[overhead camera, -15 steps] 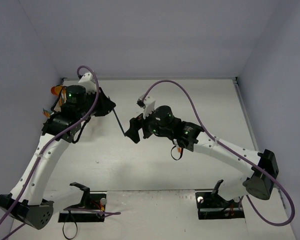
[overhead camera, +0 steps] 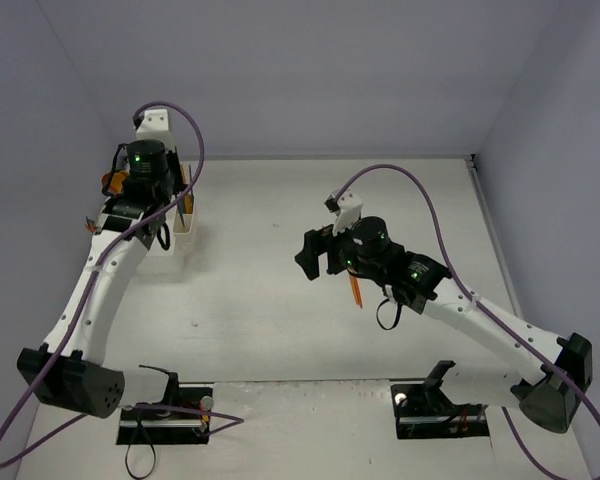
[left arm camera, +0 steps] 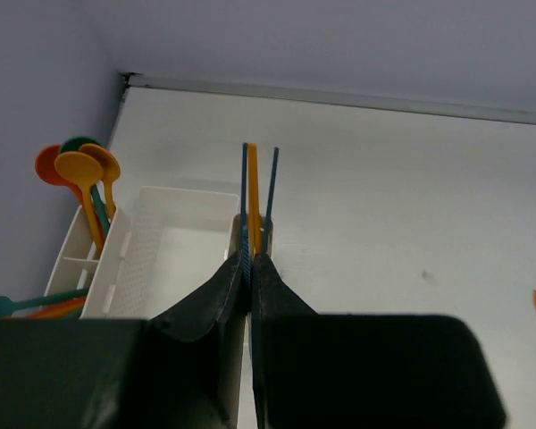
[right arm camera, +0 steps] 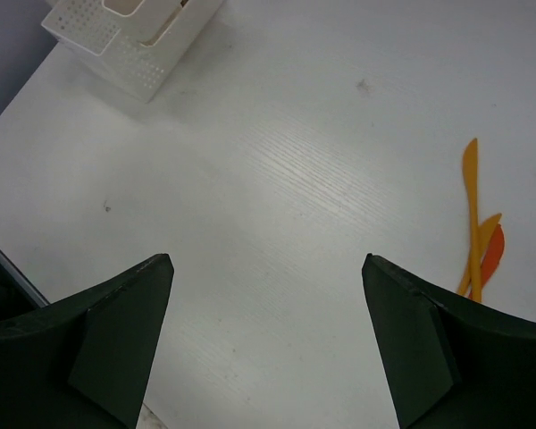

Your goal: Sort the eating utensils into containers

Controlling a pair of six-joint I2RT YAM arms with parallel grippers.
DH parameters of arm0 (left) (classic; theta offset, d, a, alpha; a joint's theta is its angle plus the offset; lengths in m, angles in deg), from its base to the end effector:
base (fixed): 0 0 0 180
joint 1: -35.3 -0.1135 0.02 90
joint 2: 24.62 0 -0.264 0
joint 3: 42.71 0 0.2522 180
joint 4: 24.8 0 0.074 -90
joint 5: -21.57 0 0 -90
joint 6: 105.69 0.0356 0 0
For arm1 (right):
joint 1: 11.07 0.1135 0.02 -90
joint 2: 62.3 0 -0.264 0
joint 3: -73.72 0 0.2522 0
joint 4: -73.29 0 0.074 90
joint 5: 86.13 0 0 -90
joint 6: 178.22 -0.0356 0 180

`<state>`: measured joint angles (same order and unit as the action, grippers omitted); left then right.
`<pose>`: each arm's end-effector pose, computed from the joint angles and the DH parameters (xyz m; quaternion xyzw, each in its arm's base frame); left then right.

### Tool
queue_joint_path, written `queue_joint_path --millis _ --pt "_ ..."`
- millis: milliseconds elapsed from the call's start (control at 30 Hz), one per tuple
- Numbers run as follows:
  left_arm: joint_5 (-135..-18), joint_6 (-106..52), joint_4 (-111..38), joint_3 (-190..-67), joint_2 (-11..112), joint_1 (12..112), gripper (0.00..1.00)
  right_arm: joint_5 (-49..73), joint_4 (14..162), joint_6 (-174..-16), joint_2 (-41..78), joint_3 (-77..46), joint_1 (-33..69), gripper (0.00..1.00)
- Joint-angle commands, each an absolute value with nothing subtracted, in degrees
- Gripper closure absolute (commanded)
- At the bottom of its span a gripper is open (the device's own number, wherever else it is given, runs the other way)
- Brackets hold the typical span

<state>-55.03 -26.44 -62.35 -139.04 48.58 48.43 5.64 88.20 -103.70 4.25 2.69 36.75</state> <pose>0.2754 -0.0558 0.4382 -0.0552 0.7862 -0.0357 0.6145 0.1833 0.2039 0.3556 -0.2235 0.7352 0.3458 0.5384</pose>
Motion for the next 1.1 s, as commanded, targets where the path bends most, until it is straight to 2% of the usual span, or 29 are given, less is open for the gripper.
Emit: queue_joint_path --millis 0,300,633,767,1000,1067 --pt "-51.7 -21.0 -48.7 -140.4 52.6 46.5 1.0 4.1 86.9 -104.3 0.1 3.7 35.5 0.15" --pt "-52.9 -20.2 -42.9 -139.7 61.3 44.5 1.0 2.6 90.2 -104.2 -3.3 6.4 33.5 0.14" --pt "-52.6 -21.8 -48.2 -137.9 65.5 44.4 0.99 -5.0 96.0 -106.1 -0.3 7.2 31.6 0.14" --pt "-52.3 -22.0 -50.6 -138.2 65.6 44.1 0.77 -6.1 97.2 -108.1 3.4 7.2 30.7 0.14" --pt "-53.0 -24.1 -55.8 -140.1 62.7 43.4 0.46 -6.2 98.0 -110.3 10.9 6.9 27.6 0.17" --pt "-53.2 -25.8 -58.1 -141.2 61.3 43.3 0.34 -5.5 98.0 -110.0 12.7 6.4 26.6 0.19"
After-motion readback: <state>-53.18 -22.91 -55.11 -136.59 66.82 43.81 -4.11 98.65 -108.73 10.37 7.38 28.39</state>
